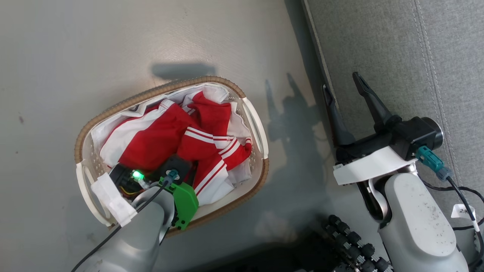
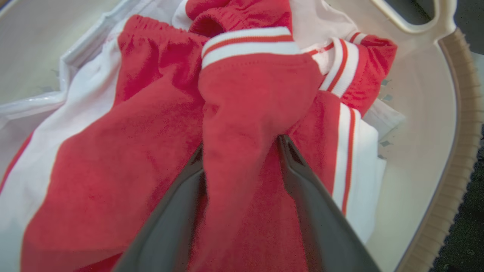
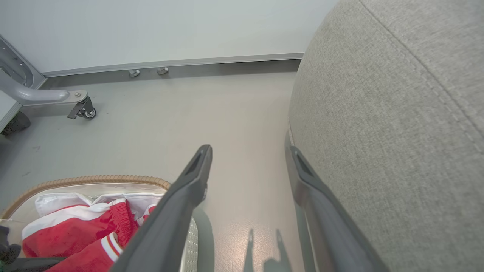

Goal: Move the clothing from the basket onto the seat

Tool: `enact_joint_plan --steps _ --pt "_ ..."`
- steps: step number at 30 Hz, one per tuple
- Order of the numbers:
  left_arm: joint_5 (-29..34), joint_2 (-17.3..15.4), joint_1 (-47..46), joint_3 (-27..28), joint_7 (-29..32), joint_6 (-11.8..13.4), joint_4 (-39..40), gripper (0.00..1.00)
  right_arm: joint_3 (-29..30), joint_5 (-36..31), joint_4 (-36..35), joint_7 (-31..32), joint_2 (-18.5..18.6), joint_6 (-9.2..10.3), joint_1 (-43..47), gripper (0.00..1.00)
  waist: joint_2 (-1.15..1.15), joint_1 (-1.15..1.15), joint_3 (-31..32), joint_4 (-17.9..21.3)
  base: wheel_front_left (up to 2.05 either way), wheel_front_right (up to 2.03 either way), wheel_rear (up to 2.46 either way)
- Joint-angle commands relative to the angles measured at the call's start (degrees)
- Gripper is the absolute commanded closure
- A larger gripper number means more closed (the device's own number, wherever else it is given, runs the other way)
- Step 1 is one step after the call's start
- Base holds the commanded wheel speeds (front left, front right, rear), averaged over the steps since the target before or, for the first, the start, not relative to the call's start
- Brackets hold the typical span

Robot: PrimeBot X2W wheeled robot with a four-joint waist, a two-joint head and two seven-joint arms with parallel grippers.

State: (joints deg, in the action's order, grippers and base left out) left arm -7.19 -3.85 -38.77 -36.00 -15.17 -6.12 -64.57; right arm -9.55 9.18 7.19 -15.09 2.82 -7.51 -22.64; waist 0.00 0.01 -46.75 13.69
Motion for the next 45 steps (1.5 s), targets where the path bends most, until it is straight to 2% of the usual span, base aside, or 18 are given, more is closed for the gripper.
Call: enact_joint_plan --steps 1,2,3,6,8,9,18,30,37,45 --pt "0.37 -0.08 -1.11 -0.62 0.02 -0.41 0.67 0.51 -0.08 0.61 -0.06 -0.12 0.13 0.04 -0.55 0.0 0.0 -0.01 -0.37 0.39 0.0 0.0 0.0" --pt "0.46 0.04 -1.14 -1.0 0.02 -0.46 1.16 0.62 -0.08 0.65 -0.04 -0.12 0.14 0.04 -0.63 0.0 0.0 -0.01 -0.43 0.44 0.0 0.0 0.0" --pt "0.4 0.1 -1.09 -1.34 0.02 -0.64 1.81 0.67 -0.06 0.65 0.0 -0.12 0.14 0.04 -0.75 0.0 0.0 -0.01 -0.44 0.47 0.0 0.0 0.0" --pt "0.55 0.31 -0.41 -2.46 0.02 -0.88 3.59 0.75 -0.08 0.74 0.28 -0.12 0.14 0.04 -0.67 0.0 0.0 -0.01 -0.09 0.41 0.0 0.0 0.0" --pt "0.34 0.44 0.36 -3.16 0.01 -0.99 4.76 0.97 -0.11 0.58 0.57 -0.12 0.14 0.04 -0.2 0.0 0.0 -0.01 0.46 0.23 0.0 0.0 0.0" --pt "0.2 0.51 0.75 -3.59 0.02 -1.05 5.42 1.0 -0.1 0.44 0.74 -0.12 0.14 0.04 0.13 0.0 0.0 -0.01 0.91 0.04 0.0 0.0 0.0" --pt "-1.39 0.7 3.85 -4.43 0.02 -1.33 11.22 1.0 -0.22 -1.7 2.0 -0.12 0.16 0.04 1.87 0.0 0.0 -0.01 7.2 -2.97 0.0 0.0 0.0" --pt "-2.58 -0.92 10.75 -1.26 0.0 -0.81 21.21 1.0 1.26 -5.04 4.48 -0.12 0.19 0.04 7.3 0.0 0.0 -0.01 22.97 -8.9 0.0 0.0 0.0" --pt "-0.46 -4.23 11.81 -1.2 0.0 -1.15 29.53 1.0 1.86 -6.43 5.75 -0.12 0.19 0.04 11.73 0.0 0.0 -0.01 32.61 -11.54 0.0 0.0 0.0" --pt "2.13 -10.01 8.3 -5.28 0.0 -1.3 35.79 1.0 1.8 -6.37 6.76 -0.12 0.18 0.04 16.73 0.0 0.0 -0.01 41.3 -12.31 0.0 0.0 0.0"
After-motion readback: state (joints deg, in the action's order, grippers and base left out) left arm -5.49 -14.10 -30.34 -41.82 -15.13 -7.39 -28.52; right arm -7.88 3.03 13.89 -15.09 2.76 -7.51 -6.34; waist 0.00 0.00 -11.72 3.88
